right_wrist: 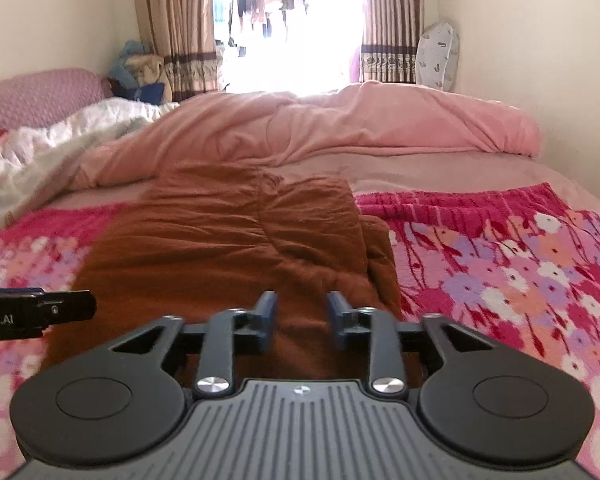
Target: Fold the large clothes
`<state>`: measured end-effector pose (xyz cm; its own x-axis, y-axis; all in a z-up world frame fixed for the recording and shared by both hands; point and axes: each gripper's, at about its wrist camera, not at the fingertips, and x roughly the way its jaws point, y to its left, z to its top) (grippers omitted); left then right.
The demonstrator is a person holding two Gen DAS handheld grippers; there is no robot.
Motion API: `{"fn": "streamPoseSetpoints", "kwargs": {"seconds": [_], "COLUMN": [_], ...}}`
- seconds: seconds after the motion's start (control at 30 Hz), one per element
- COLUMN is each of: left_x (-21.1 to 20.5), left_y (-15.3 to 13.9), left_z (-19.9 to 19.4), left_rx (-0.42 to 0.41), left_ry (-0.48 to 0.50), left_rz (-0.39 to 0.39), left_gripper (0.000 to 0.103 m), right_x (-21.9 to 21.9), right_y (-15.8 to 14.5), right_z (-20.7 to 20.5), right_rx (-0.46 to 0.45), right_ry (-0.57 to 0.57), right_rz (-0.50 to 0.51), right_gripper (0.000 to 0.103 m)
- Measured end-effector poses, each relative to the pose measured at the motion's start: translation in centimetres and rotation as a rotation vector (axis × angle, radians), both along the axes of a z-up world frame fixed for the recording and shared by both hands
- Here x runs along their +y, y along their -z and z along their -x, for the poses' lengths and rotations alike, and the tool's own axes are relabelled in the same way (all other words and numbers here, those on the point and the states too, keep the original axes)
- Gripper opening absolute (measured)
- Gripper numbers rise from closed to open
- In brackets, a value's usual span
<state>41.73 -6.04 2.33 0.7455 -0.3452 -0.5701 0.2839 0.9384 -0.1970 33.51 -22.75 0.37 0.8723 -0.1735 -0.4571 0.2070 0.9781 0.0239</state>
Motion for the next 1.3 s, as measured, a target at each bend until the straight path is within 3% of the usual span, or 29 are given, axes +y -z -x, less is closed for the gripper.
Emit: {"fn": "streamPoseSetpoints", "kwargs": {"seconds": [0.27,0.4,0.57,0.8,1.3], "left_x": [2.2,2.2,2.9,3.5,4.0], "left_y": [-1.4,-1.3,-0.4,0.6,0.3], "left_z": [9.6,13.6,16.8,18.9,18.6], "left_rx": [-0.007,0.004,0.033,0.060,0.057], "left_ry": [-0.032,-0.059,-0.078,-0.098,-0.111], "left_rz": [-0.025,-0.068,-0.056,-0.056,-0.052], "left_gripper": [0.077,0.077,0.077,0.077,0.077], "right_x": [1.8,2.8,3.4,3.8,4.1], "right_y": [-2.5,-2.6,-1.5,-0.1,0.3], "right_z": [9.3,13.0,16.1,17.5,17.9], "right_rx": [-0.035,-0.034,-0.031,0.008,0.017], "right_ry": [0.018,0.021,0.054,0.047,0.044], "right_rz": [0.024,0.050,0.047,0.028,0.025], "right_gripper": [0.071,0.075,0.077,0.077,0.077]}}
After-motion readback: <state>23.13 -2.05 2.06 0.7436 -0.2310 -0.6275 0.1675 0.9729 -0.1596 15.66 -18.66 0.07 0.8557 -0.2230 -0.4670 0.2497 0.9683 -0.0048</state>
